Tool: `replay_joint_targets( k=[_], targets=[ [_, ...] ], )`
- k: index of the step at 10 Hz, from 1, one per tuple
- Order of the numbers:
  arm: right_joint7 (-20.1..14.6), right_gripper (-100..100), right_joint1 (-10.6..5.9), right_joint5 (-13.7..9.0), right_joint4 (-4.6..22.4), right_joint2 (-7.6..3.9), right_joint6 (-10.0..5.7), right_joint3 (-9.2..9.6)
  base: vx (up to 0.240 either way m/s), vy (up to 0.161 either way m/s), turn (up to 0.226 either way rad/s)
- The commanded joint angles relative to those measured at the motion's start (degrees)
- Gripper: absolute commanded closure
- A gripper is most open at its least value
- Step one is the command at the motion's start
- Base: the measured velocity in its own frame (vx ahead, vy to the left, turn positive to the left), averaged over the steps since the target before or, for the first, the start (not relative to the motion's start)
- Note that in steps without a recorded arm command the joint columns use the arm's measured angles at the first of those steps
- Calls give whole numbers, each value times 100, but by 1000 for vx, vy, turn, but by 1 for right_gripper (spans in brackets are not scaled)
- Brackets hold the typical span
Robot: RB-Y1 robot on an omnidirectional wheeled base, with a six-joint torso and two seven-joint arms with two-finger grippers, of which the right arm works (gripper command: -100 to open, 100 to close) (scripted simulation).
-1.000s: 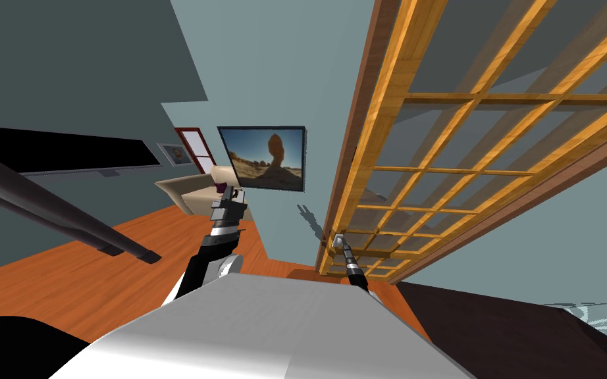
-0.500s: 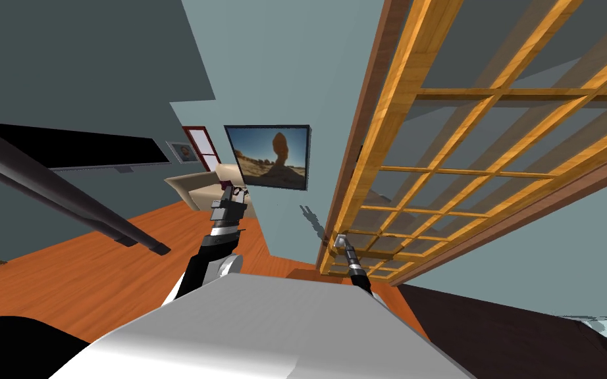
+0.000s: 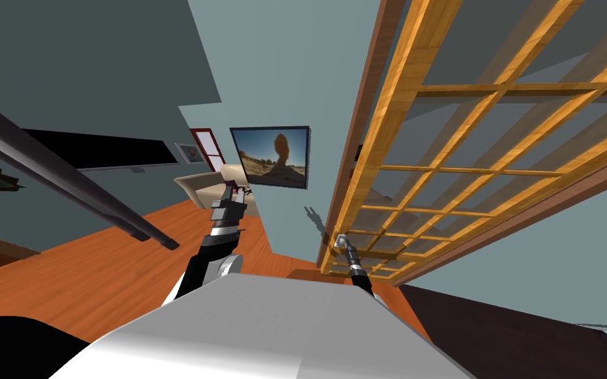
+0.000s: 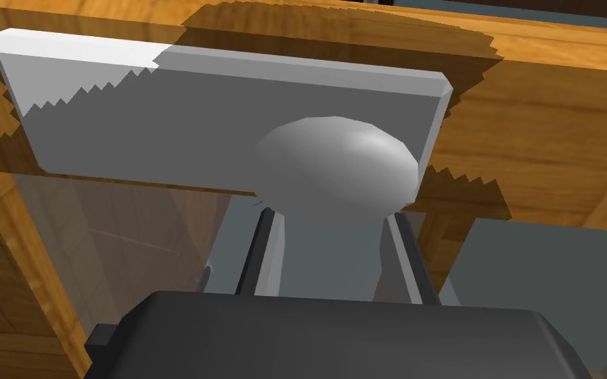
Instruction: Pull the door open
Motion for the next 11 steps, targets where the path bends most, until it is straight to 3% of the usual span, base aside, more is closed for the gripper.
replay_joint_targets(
  k=[1, 11],
  targets=[
    [-199, 100, -129, 1, 137, 97, -130, 135, -35, -9, 29],
    [-1560, 100, -160, -538, 168, 16, -117, 411, -48, -17, 59]
  ],
)
